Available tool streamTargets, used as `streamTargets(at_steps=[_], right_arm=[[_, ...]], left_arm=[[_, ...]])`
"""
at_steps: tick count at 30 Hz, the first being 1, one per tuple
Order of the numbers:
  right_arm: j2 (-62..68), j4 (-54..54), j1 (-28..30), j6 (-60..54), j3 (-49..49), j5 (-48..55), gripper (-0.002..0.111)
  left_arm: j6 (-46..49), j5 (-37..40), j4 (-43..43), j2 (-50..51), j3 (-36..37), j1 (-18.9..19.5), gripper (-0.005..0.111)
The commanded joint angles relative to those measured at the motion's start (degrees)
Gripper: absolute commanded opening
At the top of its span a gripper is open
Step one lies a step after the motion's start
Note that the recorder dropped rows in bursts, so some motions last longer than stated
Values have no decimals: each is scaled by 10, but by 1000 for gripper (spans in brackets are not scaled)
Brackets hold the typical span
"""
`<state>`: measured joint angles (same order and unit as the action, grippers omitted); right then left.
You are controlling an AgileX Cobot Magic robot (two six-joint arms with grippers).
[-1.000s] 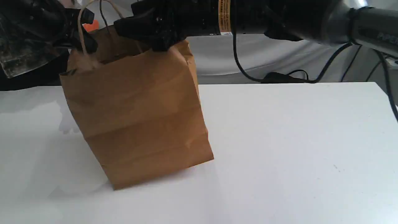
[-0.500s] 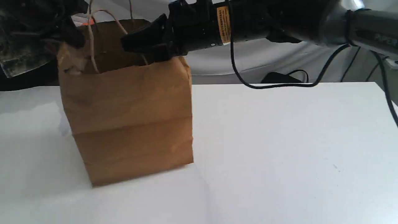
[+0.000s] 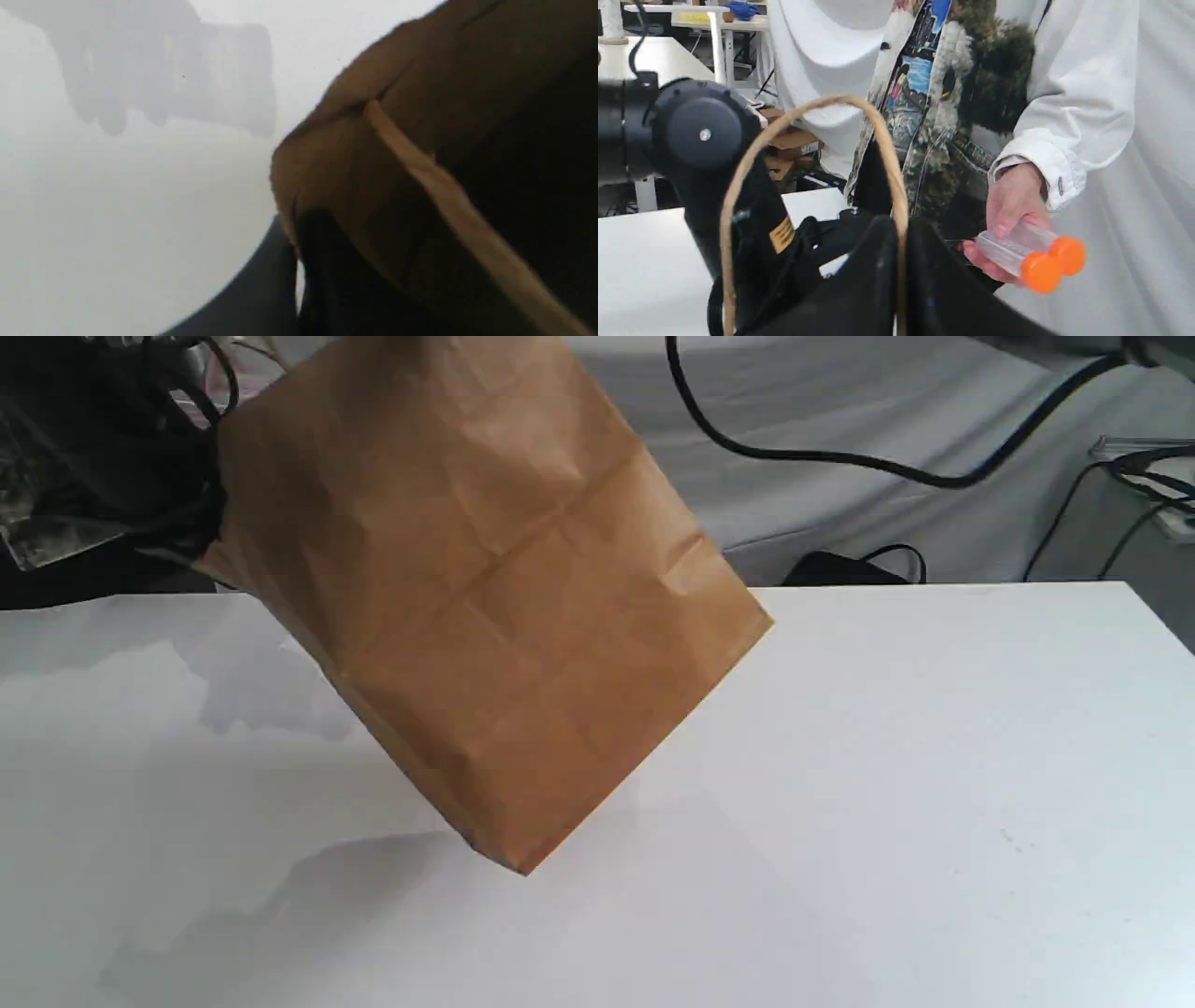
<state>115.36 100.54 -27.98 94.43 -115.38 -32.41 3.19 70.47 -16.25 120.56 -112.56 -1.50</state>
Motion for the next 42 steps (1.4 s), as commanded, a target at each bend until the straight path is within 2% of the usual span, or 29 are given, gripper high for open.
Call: streamTargets(at_steps=[1, 7, 21, 28, 32, 36, 42], right_arm=[[19, -6, -2, 0, -31, -3, 0], [27, -6, -13, -30, -34, 15, 0], [28, -6, -13, -30, -34, 11, 0], [28, -6, -11, -20, -33, -15, 0], [22, -6, -5, -16, 5, -36, 0], [1, -6, 6, -59, 82, -27, 0], [-41, -6, 6, -91, 181, -33, 0]], left_arm=[[23, -5, -28, -4, 16, -1, 0], [34, -5, -24, -4, 40, -1, 0], [46, -5, -25, -4, 40, 0, 0], [48, -5, -20, -4, -17, 27, 0], [48, -5, -20, -4, -79, 48, 0], [47, -5, -21, -4, -125, 53, 0], [47, -5, -18, -1, -129, 42, 0]])
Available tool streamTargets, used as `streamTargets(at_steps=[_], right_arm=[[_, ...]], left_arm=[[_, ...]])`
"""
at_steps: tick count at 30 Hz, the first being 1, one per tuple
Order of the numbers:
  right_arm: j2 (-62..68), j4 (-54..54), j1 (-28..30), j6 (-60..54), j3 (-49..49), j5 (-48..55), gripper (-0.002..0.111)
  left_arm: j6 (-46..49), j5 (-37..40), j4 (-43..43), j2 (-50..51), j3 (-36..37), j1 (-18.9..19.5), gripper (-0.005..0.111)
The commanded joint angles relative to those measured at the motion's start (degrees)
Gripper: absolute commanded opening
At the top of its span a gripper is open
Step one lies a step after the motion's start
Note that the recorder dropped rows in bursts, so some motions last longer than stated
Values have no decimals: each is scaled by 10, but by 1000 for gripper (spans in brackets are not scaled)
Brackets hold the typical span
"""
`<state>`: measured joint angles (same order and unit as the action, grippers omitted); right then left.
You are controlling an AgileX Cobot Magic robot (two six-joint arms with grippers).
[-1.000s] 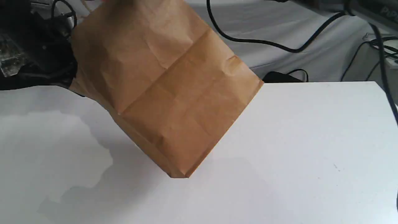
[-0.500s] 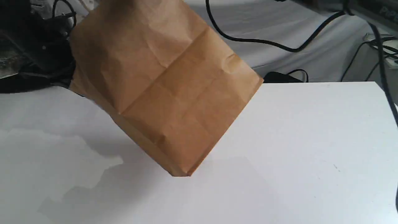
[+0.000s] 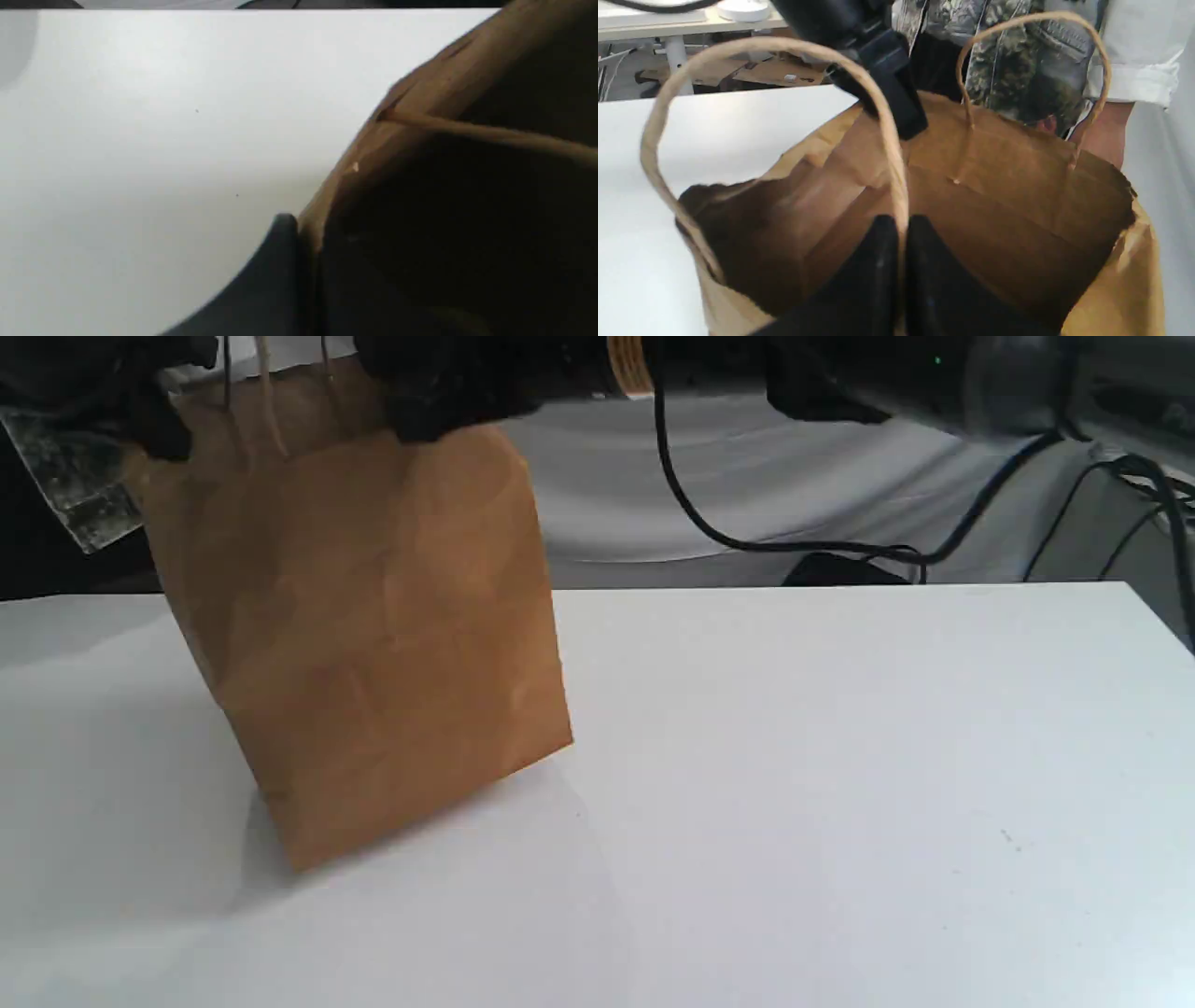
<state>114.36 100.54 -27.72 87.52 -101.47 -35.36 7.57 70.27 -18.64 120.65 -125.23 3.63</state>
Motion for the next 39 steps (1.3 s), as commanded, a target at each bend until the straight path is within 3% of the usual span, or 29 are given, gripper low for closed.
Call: streamTargets(at_steps=[1, 6, 11, 13, 16, 21, 22, 24, 27, 32, 39], right_arm=[[-41, -6, 3, -27, 61, -3, 0], [-76, -6, 3, -72, 138, 15, 0], [-81, -6, 3, -81, 154, 13, 0], [-81, -6, 3, -83, 154, 19, 6], [-81, -56, 3, -150, 154, 20, 26], [-83, -147, 3, -238, 154, 31, 72], [-83, -156, 3, -247, 154, 37, 74], [-90, -180, 3, -267, 154, 59, 71], [-103, -189, 3, -276, 154, 87, 65], [-128, -189, 3, -276, 154, 103, 65], [-176, -183, 4, -274, 177, 163, 64]], left_arm=[[3, -3, 12, -1, -3, -9, 0], [19, -3, 14, 1, -3, -17, 0], [19, -3, 0, 1, -3, -20, 0], [22, -3, 0, 1, -3, -20, 3], [31, -3, -3, 1, -3, -20, 14], [32, -3, -9, -1, -3, -19, 51], [32, -3, -9, -2, -3, -19, 58], [32, -3, -2, -6, -3, -19, 69], [45, -3, -1, -17, -3, -19, 75], [49, -3, 3, -49, -3, -19, 76], [11, -3, 84, -103, -3, -16, 76]])
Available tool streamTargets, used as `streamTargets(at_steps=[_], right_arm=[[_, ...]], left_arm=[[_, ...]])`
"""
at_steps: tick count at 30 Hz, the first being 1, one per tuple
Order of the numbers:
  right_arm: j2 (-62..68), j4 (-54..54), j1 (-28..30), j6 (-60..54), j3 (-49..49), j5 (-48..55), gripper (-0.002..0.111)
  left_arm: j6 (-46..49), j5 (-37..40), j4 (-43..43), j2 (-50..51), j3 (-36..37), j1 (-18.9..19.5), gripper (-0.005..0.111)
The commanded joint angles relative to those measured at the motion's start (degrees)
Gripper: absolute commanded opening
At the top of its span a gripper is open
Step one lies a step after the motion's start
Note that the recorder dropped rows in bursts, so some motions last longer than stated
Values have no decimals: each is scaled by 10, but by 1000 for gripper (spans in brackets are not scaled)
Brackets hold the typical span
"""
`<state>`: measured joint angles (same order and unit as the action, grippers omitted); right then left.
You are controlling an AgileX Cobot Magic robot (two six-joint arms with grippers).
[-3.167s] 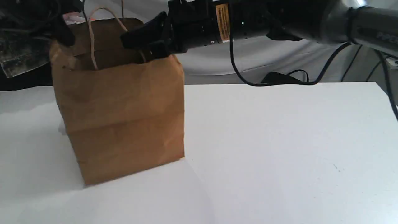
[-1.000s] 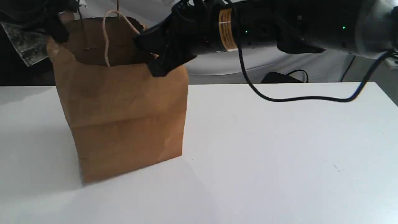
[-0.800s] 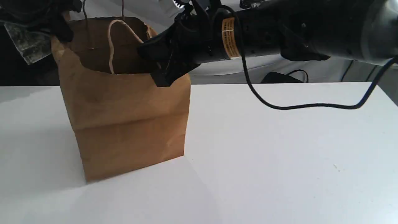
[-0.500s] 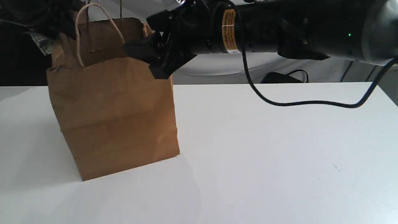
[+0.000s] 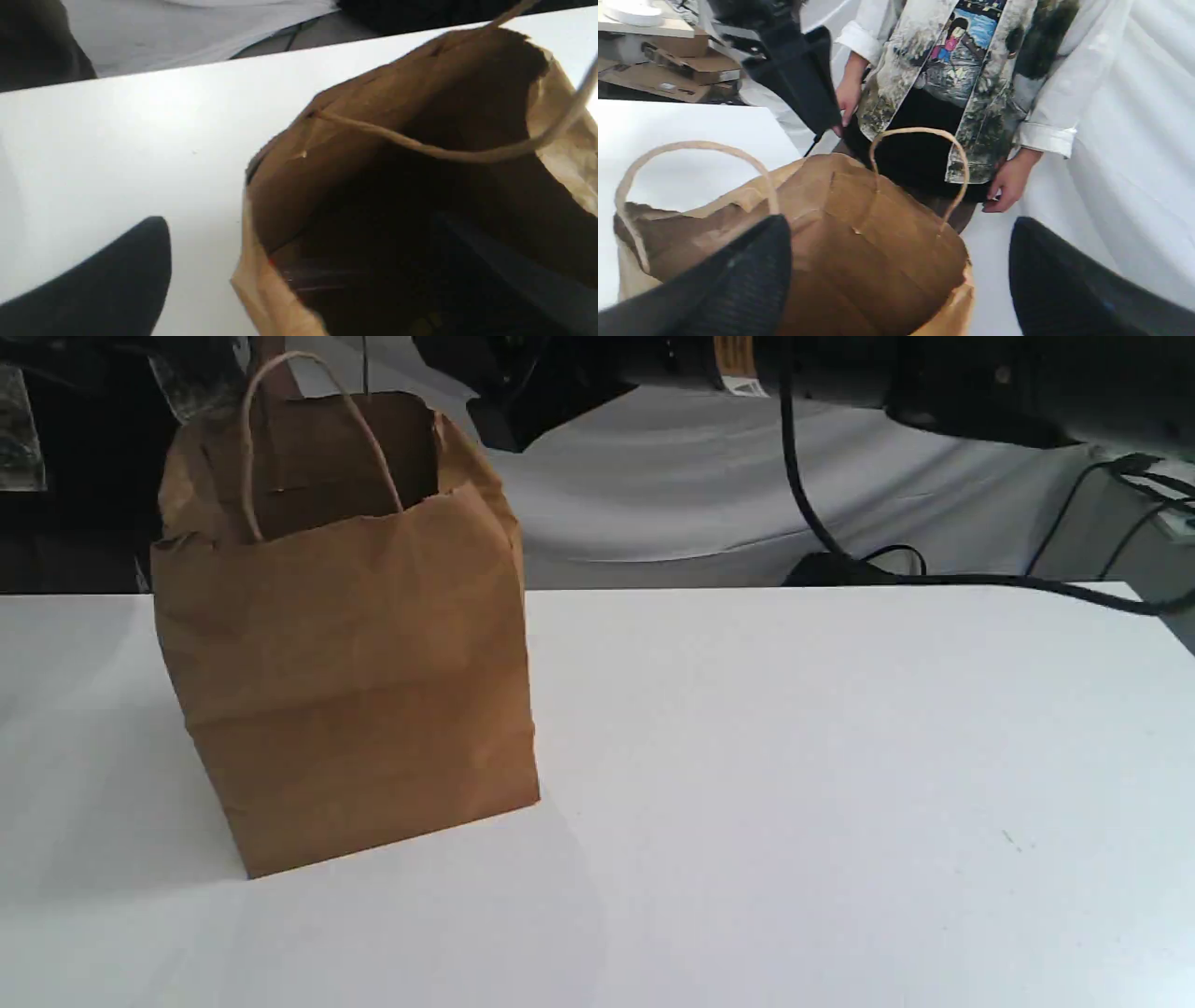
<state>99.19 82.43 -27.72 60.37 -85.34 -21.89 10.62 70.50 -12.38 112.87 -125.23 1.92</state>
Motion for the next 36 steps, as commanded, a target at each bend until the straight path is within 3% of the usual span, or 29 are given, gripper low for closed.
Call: streamTargets(at_steps=[1, 6, 10, 17, 21, 26, 30, 36], right_arm=[[-36, -2, 6, -5, 27, 33, 64], [-99, -8, 32, -29, 102, 31, 57], [-153, -49, 69, -69, 150, 31, 55], [-246, -204, 139, -160, 248, -9, 41], [-301, -352, 177, -262, 339, -97, 41], [-368, -554, 198, -424, 467, -224, 41], [-410, -702, 198, -512, 567, -337, 41], [-452, -736, 198, -529, 660, -414, 41]], left_arm=[[-23, -5, 18, -33, -3, 1, 76], [-28, -34, -29, -74, 0, 1, 75], [-13, -68, -37, -123, 49, 1, 75], [-12, -237, -25, -273, 255, 1, 75], [-12, -384, -25, -395, 414, 1, 75], [-9, -515, -25, -547, 587, 1, 75], [2, -574, -25, -674, 707, 1, 75], [-7, -611, -36, -828, 826, 1, 75]])
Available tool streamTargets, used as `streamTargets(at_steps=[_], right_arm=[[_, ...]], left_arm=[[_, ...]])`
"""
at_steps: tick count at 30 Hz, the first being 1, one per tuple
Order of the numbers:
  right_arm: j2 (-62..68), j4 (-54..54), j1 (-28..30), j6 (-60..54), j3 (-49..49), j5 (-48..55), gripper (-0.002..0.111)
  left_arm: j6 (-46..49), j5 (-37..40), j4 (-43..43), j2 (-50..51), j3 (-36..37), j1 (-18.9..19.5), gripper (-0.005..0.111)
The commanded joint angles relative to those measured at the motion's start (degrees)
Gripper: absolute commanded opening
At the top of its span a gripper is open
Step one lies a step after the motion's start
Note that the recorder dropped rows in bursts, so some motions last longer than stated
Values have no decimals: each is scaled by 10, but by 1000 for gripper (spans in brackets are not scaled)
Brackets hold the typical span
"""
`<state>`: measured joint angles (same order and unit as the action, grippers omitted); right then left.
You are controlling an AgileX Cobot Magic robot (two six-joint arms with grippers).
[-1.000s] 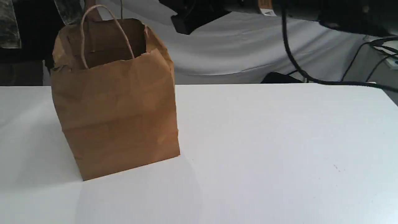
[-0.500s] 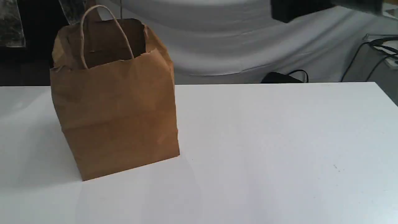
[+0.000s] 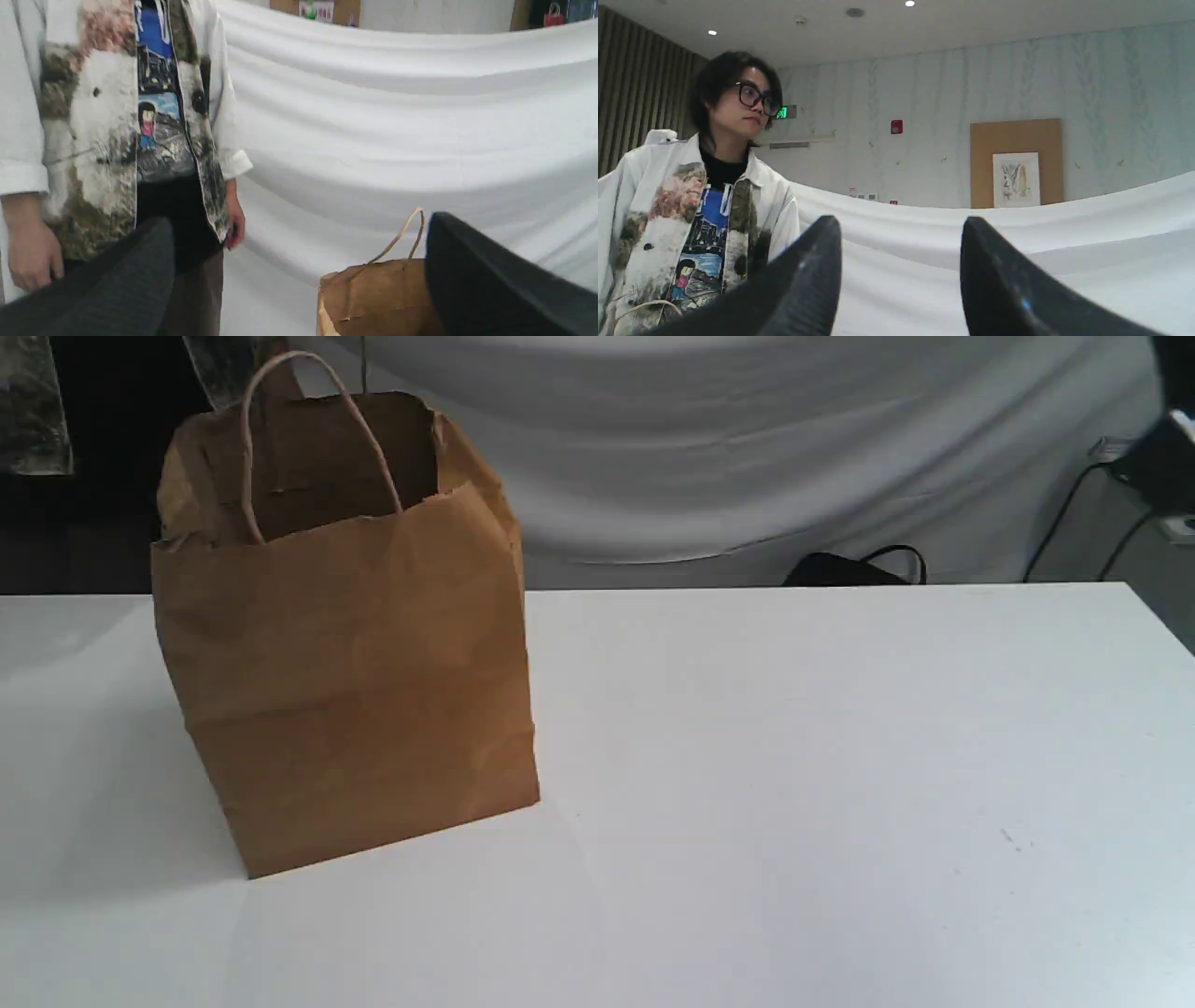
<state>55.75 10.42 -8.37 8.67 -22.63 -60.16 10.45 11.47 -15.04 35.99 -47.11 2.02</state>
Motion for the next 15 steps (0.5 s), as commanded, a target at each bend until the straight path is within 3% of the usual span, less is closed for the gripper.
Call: streamTargets(at_steps=[1, 8, 15], right_arm=[[-24, -16, 5, -12, 47, -35, 41], [-62, -40, 5, -51, 109, -39, 41], [-83, -145, 5, -102, 155, -43, 41]], left_arm=[[-8, -21, -25, -85, 63, 0, 75], [-12, -52, -61, -243, 212, 0, 75], [-16, -115, -103, -360, 344, -1, 75]])
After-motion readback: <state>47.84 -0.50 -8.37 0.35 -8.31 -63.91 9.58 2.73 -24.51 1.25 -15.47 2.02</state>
